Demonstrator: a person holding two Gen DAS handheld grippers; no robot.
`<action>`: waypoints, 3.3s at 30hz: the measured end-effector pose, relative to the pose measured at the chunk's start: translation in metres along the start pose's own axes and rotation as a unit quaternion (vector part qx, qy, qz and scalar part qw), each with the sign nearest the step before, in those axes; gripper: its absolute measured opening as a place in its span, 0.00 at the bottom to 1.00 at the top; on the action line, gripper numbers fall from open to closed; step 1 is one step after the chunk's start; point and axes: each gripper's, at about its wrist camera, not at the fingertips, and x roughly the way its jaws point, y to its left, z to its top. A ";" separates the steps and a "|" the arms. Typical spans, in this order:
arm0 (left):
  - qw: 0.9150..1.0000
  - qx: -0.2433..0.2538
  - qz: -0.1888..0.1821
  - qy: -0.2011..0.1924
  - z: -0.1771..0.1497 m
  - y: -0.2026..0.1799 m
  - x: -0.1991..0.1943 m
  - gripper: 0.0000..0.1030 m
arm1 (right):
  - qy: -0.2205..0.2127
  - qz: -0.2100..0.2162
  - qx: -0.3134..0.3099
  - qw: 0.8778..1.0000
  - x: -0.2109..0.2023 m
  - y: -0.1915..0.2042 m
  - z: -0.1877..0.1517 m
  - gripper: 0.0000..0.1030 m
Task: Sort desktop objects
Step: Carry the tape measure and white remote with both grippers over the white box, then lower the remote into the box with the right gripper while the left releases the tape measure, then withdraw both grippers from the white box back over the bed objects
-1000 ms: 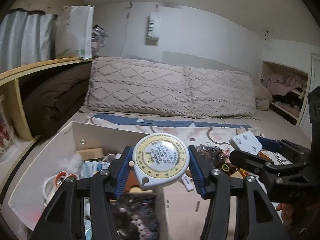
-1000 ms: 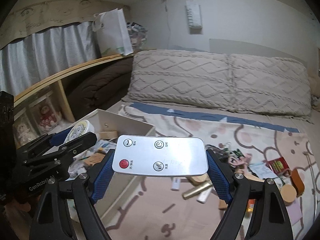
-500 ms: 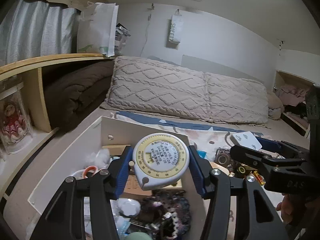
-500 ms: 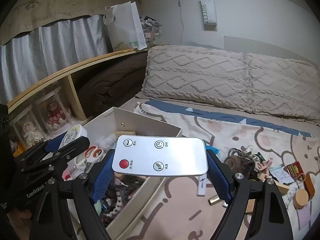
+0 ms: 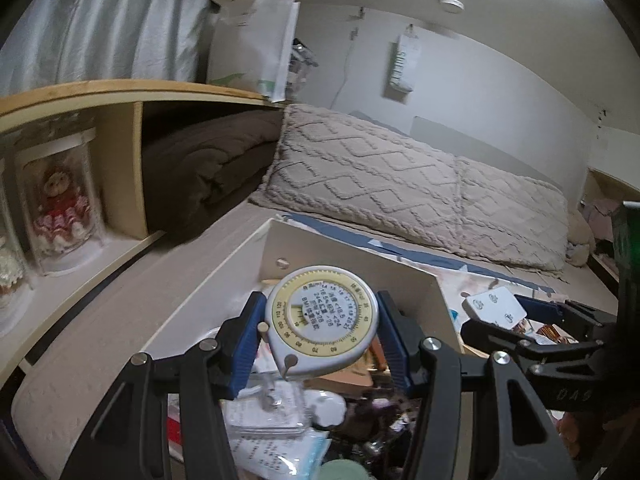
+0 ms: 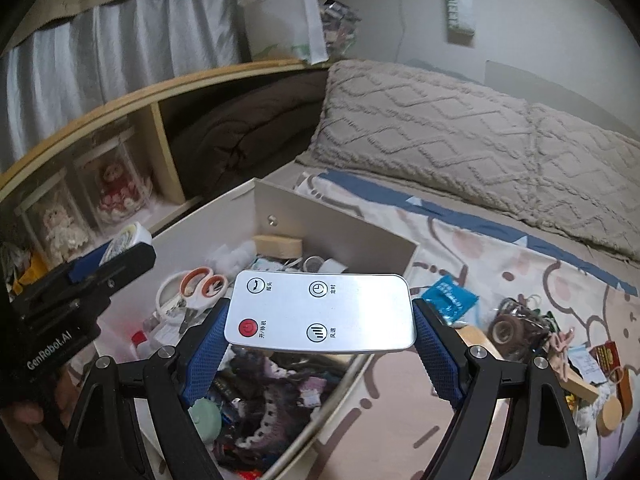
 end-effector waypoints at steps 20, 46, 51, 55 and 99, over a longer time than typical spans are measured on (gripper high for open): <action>1.000 -0.005 0.016 0.017 -0.012 0.024 0.008 0.53 | 0.081 -0.022 -0.038 0.996 0.091 0.023 0.036 0.84; 0.998 0.040 0.010 0.054 -0.020 0.009 0.021 0.53 | 0.192 -0.039 0.006 0.981 0.136 0.005 0.028 0.87; 0.996 0.056 -0.015 0.074 -0.024 -0.001 0.024 0.53 | 0.161 -0.034 0.016 0.986 0.114 0.001 0.031 0.87; 0.994 0.066 -0.036 0.082 -0.027 -0.012 0.025 0.53 | 0.091 -0.047 0.018 0.995 0.078 -0.004 0.032 0.87; 0.990 0.104 -0.052 0.085 -0.038 -0.056 0.019 0.84 | -0.035 0.006 0.075 0.997 -0.063 -0.049 -0.084 0.87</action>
